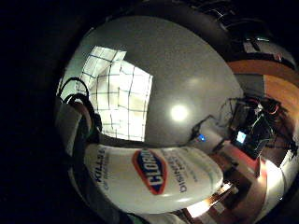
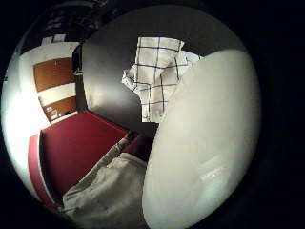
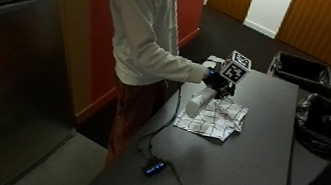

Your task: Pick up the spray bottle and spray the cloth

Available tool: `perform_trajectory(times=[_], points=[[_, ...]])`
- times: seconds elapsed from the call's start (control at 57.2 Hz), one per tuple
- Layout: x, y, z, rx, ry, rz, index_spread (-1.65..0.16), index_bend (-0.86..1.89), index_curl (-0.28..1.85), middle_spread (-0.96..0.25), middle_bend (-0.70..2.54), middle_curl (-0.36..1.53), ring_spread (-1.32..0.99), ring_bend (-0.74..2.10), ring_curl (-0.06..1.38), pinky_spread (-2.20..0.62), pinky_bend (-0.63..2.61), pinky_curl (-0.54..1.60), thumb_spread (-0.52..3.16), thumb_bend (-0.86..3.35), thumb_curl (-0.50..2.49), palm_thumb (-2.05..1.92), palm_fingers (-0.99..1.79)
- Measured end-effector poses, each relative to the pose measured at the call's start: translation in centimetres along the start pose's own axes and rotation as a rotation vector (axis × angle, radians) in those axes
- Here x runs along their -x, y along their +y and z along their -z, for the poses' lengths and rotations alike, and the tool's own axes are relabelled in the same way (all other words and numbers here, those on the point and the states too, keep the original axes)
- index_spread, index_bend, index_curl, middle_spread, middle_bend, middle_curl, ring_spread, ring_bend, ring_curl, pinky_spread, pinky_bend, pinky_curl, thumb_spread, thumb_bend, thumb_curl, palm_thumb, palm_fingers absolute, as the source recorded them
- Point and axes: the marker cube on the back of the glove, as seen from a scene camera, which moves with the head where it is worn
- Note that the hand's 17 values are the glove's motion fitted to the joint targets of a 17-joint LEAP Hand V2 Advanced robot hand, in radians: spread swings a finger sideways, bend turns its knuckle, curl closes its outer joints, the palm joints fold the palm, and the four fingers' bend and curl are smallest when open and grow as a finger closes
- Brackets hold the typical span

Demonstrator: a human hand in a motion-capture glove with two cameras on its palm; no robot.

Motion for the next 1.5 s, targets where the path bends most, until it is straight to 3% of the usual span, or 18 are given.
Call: perform_trajectory(times=[0.245,0.454,0.716,0.804,0.873,0.996,1.083,1.135,1.223,1.293,1.362,1.502], points=[[1.9,0.3,-0.6,-0.034,-0.025,-0.001,-0.27,0.25,0.55,-0.19,0.58,0.52,-0.22,0.61,0.47,-0.26,0.39,0.39,0.10,-0.03,0.76,0.99,1.35],[4.4,1.0,3.5,-0.163,-0.106,0.045,-0.27,0.25,0.56,-0.19,0.58,0.52,-0.21,0.62,0.47,-0.26,0.39,0.39,0.09,-0.04,0.76,0.99,1.35],[9.1,1.3,13.0,-0.560,-0.670,0.217,-0.27,0.24,0.56,-0.18,0.59,0.52,-0.21,0.61,0.47,-0.26,0.39,0.39,0.09,-0.04,0.76,0.99,1.35],[11.0,2.9,14.6,-0.521,-1.020,0.393,-0.27,0.23,0.56,-0.17,0.59,0.52,-0.20,0.59,0.46,-0.26,0.39,0.39,0.10,-0.04,0.76,0.99,1.34],[11.2,2.0,11.0,-0.429,-0.965,0.452,-0.27,0.24,0.56,-0.17,0.59,0.52,-0.20,0.58,0.46,-0.26,0.38,0.38,0.11,-0.04,0.76,0.98,1.33],[16.3,-0.7,10.0,-0.528,-1.227,0.414,-0.27,0.22,0.56,-0.16,0.58,0.51,-0.19,0.58,0.46,-0.27,0.37,0.38,0.13,-0.04,0.76,0.98,1.33],[21.5,-2.1,8.3,-0.509,-1.333,0.431,-0.25,0.26,0.57,-0.16,0.57,0.51,-0.19,0.58,0.46,-0.27,0.36,0.38,0.13,-0.04,0.77,0.98,1.35],[23.1,-3.3,6.0,-0.489,-1.273,0.416,-0.24,0.26,0.57,-0.16,0.57,0.51,-0.19,0.58,0.46,-0.27,0.35,0.38,0.12,-0.04,0.77,0.98,1.35],[20.7,-7.9,-0.9,-0.533,-0.779,0.264,-0.24,0.26,0.57,-0.15,0.56,0.51,-0.19,0.58,0.46,-0.27,0.35,0.38,0.12,-0.04,0.77,0.98,1.35],[19.6,-7.4,-1.6,-0.456,-0.806,0.280,-0.23,0.26,0.57,-0.15,0.57,0.51,-0.18,0.58,0.46,-0.27,0.36,0.38,0.13,-0.04,0.77,0.98,1.34],[19.3,-9.4,-4.0,-0.473,-0.692,0.232,-0.23,0.27,0.58,-0.14,0.56,0.51,-0.18,0.56,0.46,-0.27,0.37,0.38,0.13,-0.04,0.77,0.98,1.33],[24.0,-12.5,-6.1,-0.546,-0.781,0.198,-0.22,0.25,0.57,-0.13,0.54,0.50,-0.18,0.54,0.46,-0.28,0.36,0.38,0.15,-0.04,0.77,0.98,1.30]])
